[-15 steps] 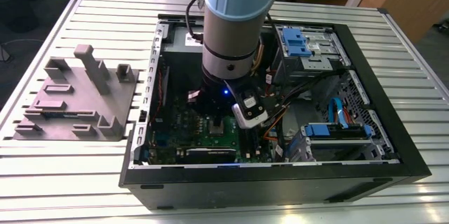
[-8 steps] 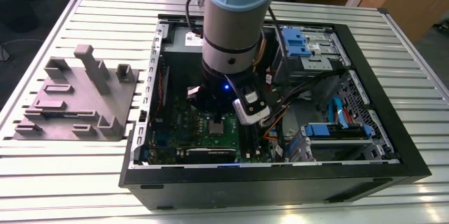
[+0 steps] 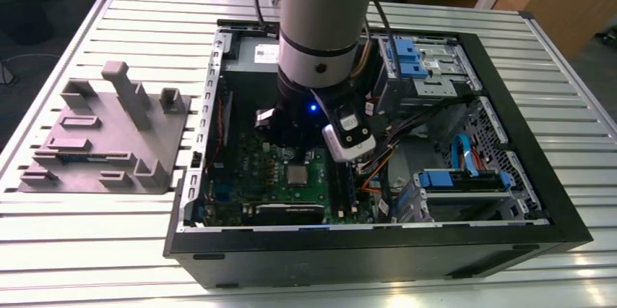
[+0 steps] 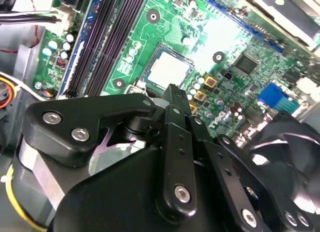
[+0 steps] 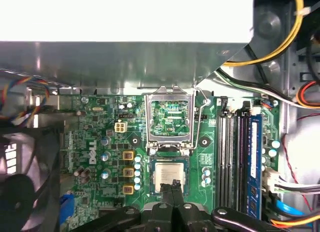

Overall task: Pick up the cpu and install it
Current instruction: 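Close the cpu cover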

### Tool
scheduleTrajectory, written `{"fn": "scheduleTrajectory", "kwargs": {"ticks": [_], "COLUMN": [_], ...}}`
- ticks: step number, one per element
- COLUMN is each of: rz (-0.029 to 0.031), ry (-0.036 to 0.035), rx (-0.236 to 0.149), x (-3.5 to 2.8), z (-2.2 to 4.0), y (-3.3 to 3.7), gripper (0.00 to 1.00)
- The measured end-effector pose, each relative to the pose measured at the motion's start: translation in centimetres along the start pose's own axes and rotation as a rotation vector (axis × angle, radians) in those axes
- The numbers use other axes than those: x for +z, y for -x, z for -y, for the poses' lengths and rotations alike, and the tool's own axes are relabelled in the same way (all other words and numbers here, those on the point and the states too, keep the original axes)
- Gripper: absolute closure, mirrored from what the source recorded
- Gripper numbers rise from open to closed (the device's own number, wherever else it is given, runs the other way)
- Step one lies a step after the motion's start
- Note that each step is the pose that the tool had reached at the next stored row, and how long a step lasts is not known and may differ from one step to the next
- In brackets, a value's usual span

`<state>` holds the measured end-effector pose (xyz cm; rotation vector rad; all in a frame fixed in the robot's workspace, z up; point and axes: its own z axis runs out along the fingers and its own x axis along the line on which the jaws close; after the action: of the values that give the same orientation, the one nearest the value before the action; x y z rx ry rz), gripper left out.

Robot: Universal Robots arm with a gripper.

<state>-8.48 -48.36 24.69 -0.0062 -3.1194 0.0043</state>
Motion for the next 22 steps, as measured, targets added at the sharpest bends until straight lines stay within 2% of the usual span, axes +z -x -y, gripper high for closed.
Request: {"fn": "scheduleTrajectory", "kwargs": {"ticks": [3, 9, 11, 22], "rz": [-0.0001, 0.0, 0.0, 0.0005], "ry": [-0.0001, 0.0, -0.0002, -0.0043], "rx": [0.0, 0.0, -0.012, -0.192], "x": [-0.51, -0.55, -0.55, -0.56], "z": [0.0, 0.0, 0.0, 0.0], "y": [-0.01, -0.01, -0.01, -0.01], "gripper": [0.9, 0.9, 0.9, 0.9]}}
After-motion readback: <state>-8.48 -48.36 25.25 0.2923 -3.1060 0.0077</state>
